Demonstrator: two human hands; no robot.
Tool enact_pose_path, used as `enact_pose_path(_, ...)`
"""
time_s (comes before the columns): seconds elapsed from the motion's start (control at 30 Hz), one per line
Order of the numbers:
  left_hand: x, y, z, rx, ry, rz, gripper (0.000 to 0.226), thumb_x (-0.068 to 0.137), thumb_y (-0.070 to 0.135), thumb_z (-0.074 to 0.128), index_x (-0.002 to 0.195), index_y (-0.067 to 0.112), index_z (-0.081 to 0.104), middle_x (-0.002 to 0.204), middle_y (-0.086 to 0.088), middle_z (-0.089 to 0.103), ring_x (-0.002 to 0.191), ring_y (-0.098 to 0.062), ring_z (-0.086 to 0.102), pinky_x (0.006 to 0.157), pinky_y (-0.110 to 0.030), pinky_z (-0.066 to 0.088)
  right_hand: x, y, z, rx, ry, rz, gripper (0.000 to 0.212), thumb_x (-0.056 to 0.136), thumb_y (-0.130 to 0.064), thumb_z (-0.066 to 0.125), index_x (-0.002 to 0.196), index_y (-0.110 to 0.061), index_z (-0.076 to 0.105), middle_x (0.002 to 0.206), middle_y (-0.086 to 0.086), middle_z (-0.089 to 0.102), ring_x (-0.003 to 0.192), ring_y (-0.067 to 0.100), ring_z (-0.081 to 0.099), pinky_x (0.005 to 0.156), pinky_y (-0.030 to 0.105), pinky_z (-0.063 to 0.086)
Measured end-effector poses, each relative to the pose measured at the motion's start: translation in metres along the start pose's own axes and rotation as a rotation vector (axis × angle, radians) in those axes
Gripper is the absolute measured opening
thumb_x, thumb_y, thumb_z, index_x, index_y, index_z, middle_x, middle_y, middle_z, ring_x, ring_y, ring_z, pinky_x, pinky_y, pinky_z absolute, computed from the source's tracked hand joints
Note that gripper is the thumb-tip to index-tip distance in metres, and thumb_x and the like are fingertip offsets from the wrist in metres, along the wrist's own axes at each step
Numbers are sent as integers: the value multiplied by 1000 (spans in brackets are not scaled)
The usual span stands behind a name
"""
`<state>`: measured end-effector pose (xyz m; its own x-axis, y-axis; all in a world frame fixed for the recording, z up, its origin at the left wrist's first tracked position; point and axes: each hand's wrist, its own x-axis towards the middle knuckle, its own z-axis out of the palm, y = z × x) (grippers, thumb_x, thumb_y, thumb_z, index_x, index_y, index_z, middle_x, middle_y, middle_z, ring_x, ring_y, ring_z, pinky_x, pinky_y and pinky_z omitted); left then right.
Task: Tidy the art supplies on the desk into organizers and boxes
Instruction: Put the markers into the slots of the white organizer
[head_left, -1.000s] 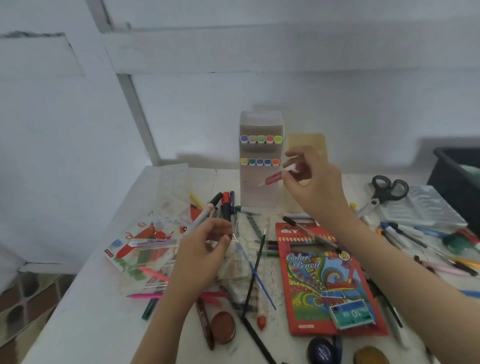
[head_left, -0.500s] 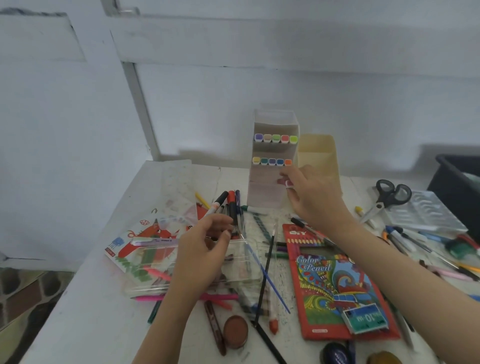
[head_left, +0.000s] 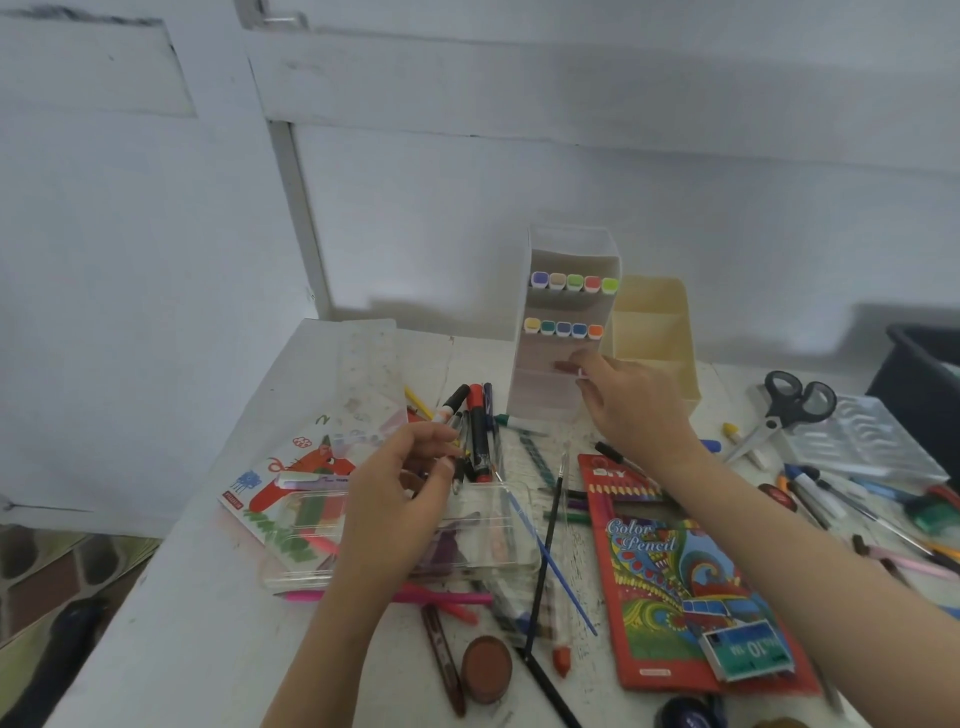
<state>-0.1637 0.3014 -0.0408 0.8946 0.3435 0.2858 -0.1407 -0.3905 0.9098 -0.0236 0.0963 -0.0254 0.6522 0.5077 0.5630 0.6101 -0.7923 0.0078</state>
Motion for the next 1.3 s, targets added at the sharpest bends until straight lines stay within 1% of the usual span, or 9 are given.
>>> enact_pose_path(0.2,0,1,1,7,-1,6,27,83,-1,63,93,24,65,82,10,69,76,1,62,64,-7,46,-1,2,8,46,-27,38,13,88,-8,62,99,-8,68,93,9,73,53,25,63,45,25,46)
enact_pose_path(0.43,0,1,1,13,8,31,26,83,-1,64,94,22,66,82,10,69,76,1,62,64,-6,46,-10,-10,-2,85,37,-71,29,85,-8,60,114,-6,62,114,9,64,59,15,59,46,11,35)
enact_pose_path(0.6,2,0,1,5,57,44,22,88,2,59,95,22,66,80,18,69,73,1,63,63,-12,49,8,-26,-14,82,75,-73,64,85,-6,60,144,-12,36,78,-3,53,48,3,31,41,9,15)
enact_pose_path(0.7,1,1,-1,-95,134,38,23,97,11,43,95,19,65,78,16,69,69,-1,63,59,-12,47,14,-30,-13,46,45,-46,67,86,-7,58,147,-12,30,72,-4,45,49,4,27,42,12,10)
enact_pose_path(0.8,-1,2,-6,-182,218,7,32,101,15,32,92,18,63,75,5,69,66,-3,62,58,-12,47,11,-29,-6,46,-25,-18,64,88,-9,56,147,-12,30,95,6,65,54,5,33,43,12,12)
enact_pose_path(0.97,-1,-2,-17,-216,294,-40,37,103,17,27,95,14,63,79,0,69,67,-7,62,58,-17,49,12,-27,0,38,-101,14,63,92,-13,50,149,-15,22,117,8,63,54,5,35,44,13,16)
enact_pose_path(1.07,-2,-3,-22,-205,319,-47,37,103,15,27,99,7,62,81,-4,69,67,-6,62,59,-16,49,12,-31,-1,66,-55,19,64,87,-8,59,145,-8,32,90,11,68,46,-3,18,44,11,10)
enact_pose_path(1.13,-2,-4,-24,-209,324,-49,38,103,15,26,100,5,62,81,-5,69,67,-6,62,59,-16,49,11,-33,-3,84,-54,19,66,82,-4,64,142,-5,37,63,5,55,44,-6,12,43,11,8)
enact_pose_path(1.3,-1,-5,-29,-210,347,-62,37,104,15,26,100,5,62,82,-5,68,68,-10,62,59,-17,50,12,-37,-9,50,-116,34,65,84,-7,62,143,-5,36,59,-8,31,42,-5,13,43,11,8)
